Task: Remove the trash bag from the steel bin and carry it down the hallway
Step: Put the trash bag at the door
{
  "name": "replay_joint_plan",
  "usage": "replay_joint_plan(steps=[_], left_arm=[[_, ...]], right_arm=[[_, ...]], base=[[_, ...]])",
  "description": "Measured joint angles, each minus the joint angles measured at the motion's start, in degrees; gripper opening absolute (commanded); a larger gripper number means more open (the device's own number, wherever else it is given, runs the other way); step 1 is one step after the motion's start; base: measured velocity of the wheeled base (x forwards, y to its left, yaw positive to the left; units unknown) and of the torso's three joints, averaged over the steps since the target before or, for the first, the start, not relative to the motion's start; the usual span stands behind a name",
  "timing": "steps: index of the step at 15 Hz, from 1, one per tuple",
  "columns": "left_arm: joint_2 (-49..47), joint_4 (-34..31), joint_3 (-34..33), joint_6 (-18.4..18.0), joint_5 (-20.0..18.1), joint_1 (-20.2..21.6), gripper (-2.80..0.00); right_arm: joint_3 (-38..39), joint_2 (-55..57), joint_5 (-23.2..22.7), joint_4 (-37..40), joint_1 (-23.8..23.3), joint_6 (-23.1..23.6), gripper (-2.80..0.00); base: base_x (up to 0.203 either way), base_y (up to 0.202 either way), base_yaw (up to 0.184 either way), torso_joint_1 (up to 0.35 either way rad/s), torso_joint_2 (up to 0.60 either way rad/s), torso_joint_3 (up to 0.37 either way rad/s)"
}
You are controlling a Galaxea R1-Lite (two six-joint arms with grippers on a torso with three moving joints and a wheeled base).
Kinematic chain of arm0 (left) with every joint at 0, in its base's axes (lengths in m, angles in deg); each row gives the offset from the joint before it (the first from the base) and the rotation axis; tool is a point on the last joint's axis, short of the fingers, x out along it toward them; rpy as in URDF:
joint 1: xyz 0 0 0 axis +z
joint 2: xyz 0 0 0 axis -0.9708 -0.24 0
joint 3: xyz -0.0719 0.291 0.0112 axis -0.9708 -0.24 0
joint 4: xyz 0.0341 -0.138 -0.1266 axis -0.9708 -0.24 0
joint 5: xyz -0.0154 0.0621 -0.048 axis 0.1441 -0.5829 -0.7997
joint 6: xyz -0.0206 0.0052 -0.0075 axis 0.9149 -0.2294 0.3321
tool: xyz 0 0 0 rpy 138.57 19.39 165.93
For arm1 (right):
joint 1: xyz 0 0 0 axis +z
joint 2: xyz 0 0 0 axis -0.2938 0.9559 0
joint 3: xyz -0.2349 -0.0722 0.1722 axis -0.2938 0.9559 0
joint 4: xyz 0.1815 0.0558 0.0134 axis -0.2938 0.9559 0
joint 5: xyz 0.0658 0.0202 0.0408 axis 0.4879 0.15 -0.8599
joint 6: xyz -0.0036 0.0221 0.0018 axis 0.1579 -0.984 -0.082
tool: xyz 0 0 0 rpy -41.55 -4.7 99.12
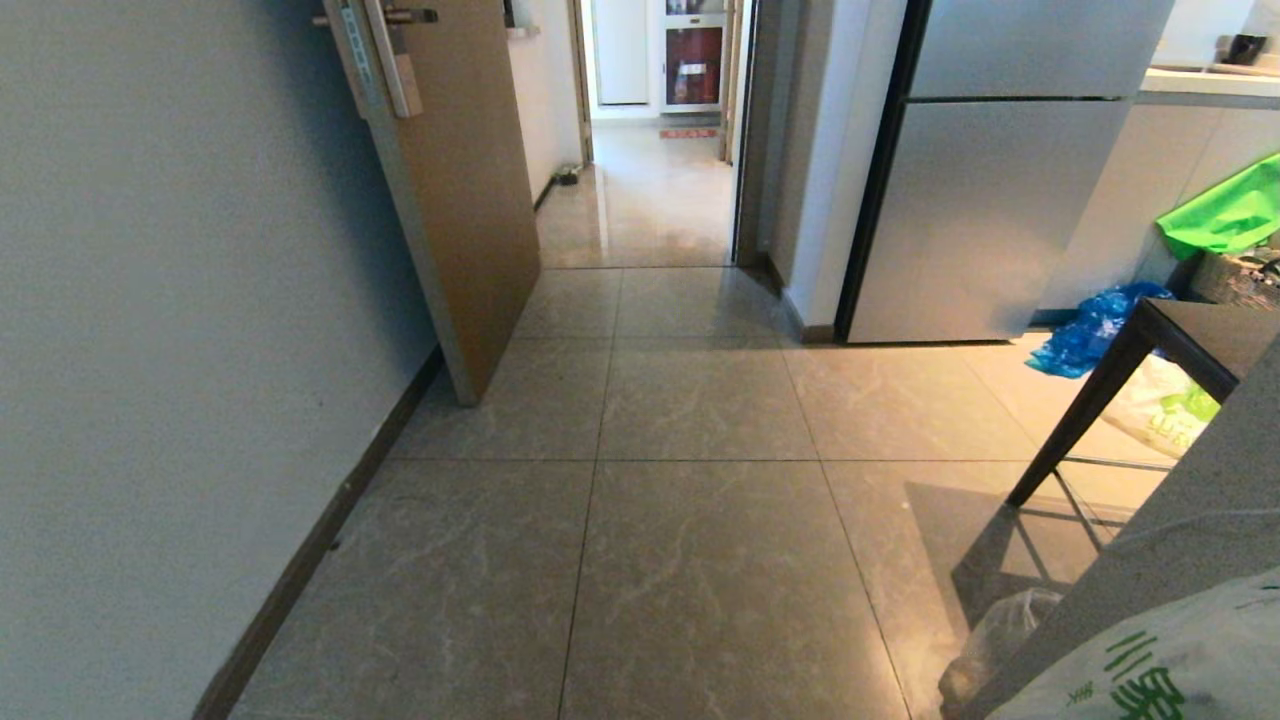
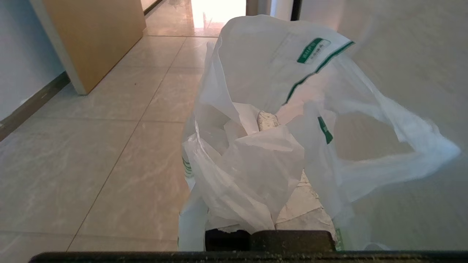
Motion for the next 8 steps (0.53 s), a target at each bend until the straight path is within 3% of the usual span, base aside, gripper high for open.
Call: replay_joint_plan(steps=[8], left_arm=[[0.0, 0.1, 0.0, 0.0, 0.0, 0.0, -2.8]], right_arm=[[0.0, 0.0, 0.0, 0.0, 0.1, 0.0, -2.8]], base=[[0.189, 0.0, 0.0, 0.002, 0.0, 0.003]])
